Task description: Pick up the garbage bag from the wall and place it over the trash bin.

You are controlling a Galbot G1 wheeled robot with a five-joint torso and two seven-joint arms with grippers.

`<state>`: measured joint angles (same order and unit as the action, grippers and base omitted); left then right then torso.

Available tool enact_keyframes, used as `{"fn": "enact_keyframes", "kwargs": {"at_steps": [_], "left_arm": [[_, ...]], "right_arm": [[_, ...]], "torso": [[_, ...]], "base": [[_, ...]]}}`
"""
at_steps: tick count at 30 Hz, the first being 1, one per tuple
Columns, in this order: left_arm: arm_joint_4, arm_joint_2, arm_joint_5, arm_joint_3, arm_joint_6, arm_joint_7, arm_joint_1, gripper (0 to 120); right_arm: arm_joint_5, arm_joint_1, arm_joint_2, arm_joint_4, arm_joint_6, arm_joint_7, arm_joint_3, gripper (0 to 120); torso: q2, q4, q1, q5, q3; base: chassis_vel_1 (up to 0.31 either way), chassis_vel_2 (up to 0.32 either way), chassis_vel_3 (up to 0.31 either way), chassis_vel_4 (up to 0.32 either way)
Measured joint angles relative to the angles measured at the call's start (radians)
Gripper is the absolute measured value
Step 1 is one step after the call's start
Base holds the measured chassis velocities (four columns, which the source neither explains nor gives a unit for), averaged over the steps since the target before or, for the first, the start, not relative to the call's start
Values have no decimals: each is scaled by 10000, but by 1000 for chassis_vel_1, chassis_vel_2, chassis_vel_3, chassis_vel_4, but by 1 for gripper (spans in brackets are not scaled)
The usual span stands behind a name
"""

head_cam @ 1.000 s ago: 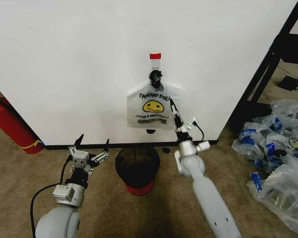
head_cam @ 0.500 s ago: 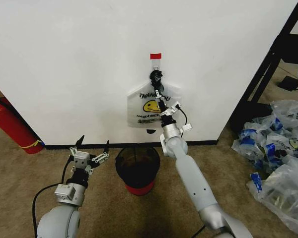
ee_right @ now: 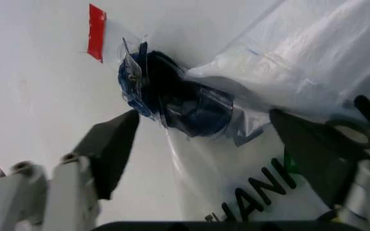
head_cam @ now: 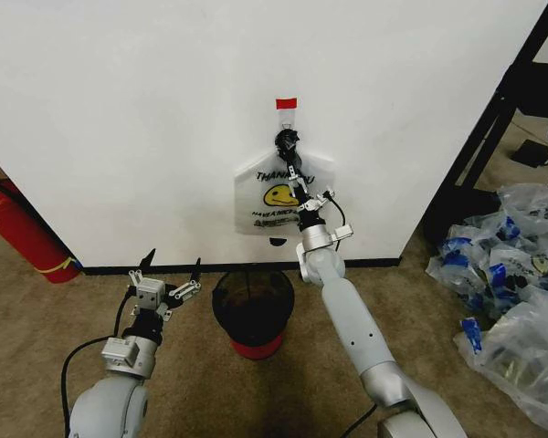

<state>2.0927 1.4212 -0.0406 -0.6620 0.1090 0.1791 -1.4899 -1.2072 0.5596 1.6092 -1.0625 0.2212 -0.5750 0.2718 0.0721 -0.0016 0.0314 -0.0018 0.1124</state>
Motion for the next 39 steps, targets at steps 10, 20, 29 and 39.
{"fn": "enact_keyframes", "kwargs": {"at_steps": [10,20,29,39], "left_arm": [[12,-107,-11,-3,46,11,-70,100],[51,-124,-5,-40,97,13,-141,100],[48,-45,29,-23,224,13,-199,100],[-44,-36,38,-1,357,1,-225,100]], "right_arm": [[189,-89,-8,-94,-12,0,-63,73],[204,-278,-9,20,-30,-15,-92,80],[332,-201,-10,-187,-83,-189,-226,75],[469,-182,-11,-137,-83,-191,-129,70]], "torso": [[0,1,0,-1,-1],[0,0,0,0,0],[1,0,0,0,0],[0,0,0,0,0]], "base": [[0,0,0,0],[0,0,0,0],[0,0,0,0],[0,0,0,0]]}}
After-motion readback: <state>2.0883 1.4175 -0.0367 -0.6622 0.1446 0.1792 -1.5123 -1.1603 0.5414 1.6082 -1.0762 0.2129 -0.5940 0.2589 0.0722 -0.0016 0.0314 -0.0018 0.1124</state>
